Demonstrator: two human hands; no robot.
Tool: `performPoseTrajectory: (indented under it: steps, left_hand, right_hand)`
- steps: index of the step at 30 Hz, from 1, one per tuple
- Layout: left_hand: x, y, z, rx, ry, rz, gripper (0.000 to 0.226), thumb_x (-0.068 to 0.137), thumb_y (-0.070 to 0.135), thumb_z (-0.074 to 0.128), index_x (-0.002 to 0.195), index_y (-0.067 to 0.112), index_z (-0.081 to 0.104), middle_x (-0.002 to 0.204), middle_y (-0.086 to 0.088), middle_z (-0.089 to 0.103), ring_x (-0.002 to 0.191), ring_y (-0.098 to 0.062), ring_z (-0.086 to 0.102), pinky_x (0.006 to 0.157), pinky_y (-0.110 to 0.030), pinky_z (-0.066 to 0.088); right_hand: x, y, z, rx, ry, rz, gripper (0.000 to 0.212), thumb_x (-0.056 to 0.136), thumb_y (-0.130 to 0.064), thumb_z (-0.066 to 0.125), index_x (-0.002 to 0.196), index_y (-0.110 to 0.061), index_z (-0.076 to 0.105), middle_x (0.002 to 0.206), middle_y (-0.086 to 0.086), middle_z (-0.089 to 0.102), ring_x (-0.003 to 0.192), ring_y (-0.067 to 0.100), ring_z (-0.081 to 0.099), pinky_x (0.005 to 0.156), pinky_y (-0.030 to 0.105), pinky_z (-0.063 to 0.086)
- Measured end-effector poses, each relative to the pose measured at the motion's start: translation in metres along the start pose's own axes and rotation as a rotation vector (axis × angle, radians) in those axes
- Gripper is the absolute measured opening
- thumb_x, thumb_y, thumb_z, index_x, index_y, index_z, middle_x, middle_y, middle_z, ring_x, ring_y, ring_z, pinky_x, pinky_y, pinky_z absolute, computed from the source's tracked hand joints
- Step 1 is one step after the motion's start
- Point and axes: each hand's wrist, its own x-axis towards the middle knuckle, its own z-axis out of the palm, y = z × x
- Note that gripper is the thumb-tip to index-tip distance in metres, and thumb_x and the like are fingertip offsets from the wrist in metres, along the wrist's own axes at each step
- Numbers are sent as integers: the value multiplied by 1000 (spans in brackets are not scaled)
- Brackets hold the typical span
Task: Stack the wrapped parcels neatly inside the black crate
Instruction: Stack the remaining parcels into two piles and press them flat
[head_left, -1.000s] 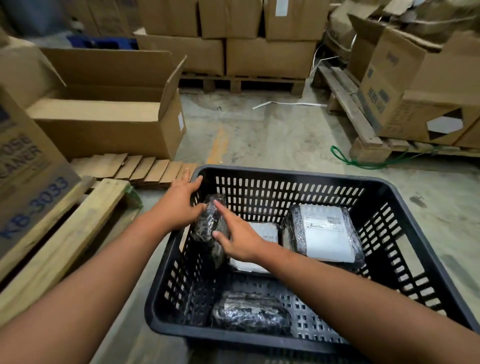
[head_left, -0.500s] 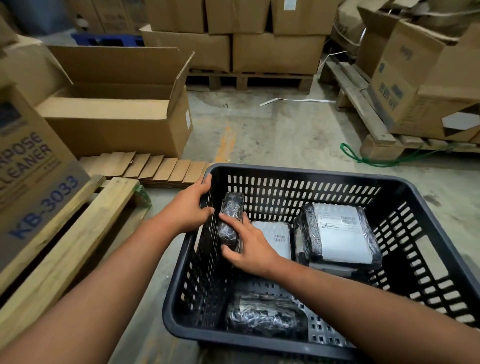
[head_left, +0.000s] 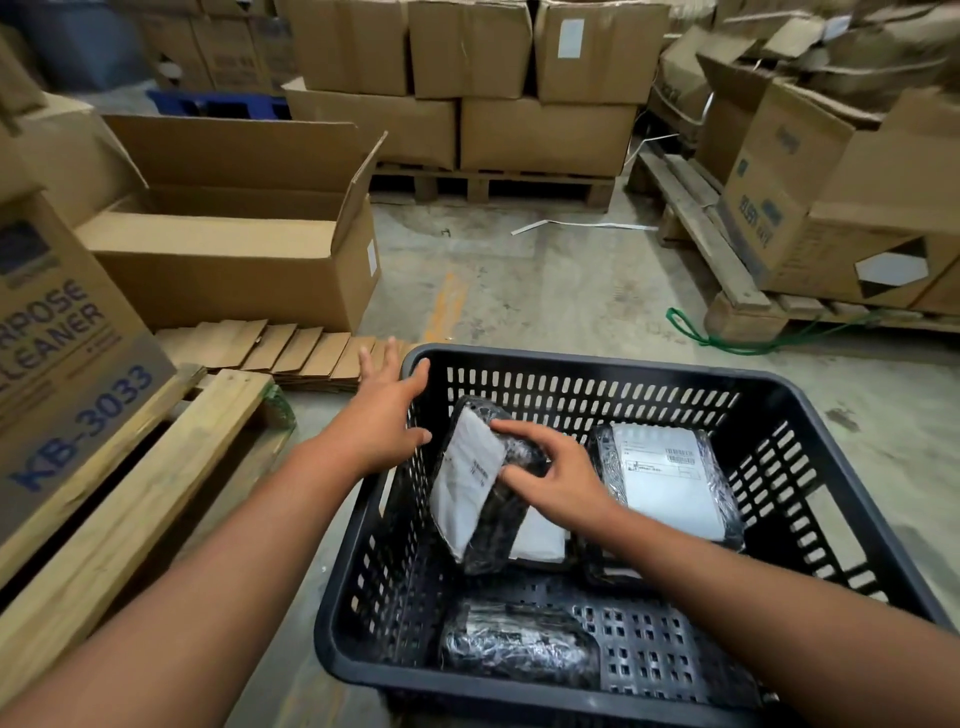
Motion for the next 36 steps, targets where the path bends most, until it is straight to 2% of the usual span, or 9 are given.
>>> performPoseTrajectory:
  steps: [5,9,12,16,20,24,27,32,36]
  left_hand:
    - [0,26,-4,-241,-43,240,89,88,18,76,149,58,25,166,1,-12,148,-22,-24,119,-47,-2]
    - [1,36,13,-375,-243,234,92,89,23,75,145,68,17,168,-2,2,152,-20,-12,122,-48,2]
    - [3,39,24,-529,-329,248,93,88,24,77,148,65,18,163,15,27,149,-11,26,120,-40,25]
    - [10,33,30,-592,-325,180,93,85,24,80,147,64,24,158,24,30,143,-5,33,110,-28,34]
    - [14,26,37,-587,-239,73,93,85,15,81,154,47,28,158,23,29,143,-6,32,104,-24,32]
    - [18,39,57,-499,-74,-12,94,82,1,78,154,40,32,157,4,40,132,-12,44,97,-23,42]
    - [14,50,87,-480,-27,-67,94,85,-2,74,153,43,28,152,-3,44,122,-16,51,89,-23,48]
    - [15,47,120,-461,-104,-131,92,87,-2,71,155,40,25,145,-7,52,118,-23,59,102,-43,51]
    - [20,37,125,-293,-224,-109,93,87,7,74,158,31,20,165,-15,18,143,-33,36,117,-37,32]
  right_hand:
    - [13,-32,-54,73,-19,40,45,78,-25,67,121,-35,72,116,-5,73,91,15,75,68,27,62]
    - [24,-40,-87,184,-80,118,47,81,-11,58,119,-31,77,80,-5,71,56,4,58,45,22,43]
    - [29,-38,-100,361,-162,228,49,79,-11,58,120,-31,76,100,15,62,69,18,56,52,28,50]
    - [29,-37,-103,374,-168,253,44,87,-11,68,122,-36,76,101,2,75,72,14,66,52,29,53]
    - [32,-31,-90,-93,-13,131,45,91,-16,78,132,-31,71,126,-3,71,89,-6,69,75,22,57]
    - [25,-16,-64,-481,-175,143,113,63,-37,98,159,-27,39,161,12,31,150,27,33,121,37,30]
    - [23,-5,-52,-575,-193,231,131,59,-38,100,164,-34,22,171,12,-1,157,32,13,122,40,21]
    - [18,14,-29,-817,-276,269,115,80,-22,89,166,-19,13,169,18,-24,157,44,-1,127,47,15]
    - [8,21,-19,-909,-456,292,133,76,-39,90,164,-7,-5,164,21,-32,154,46,-13,126,51,15]
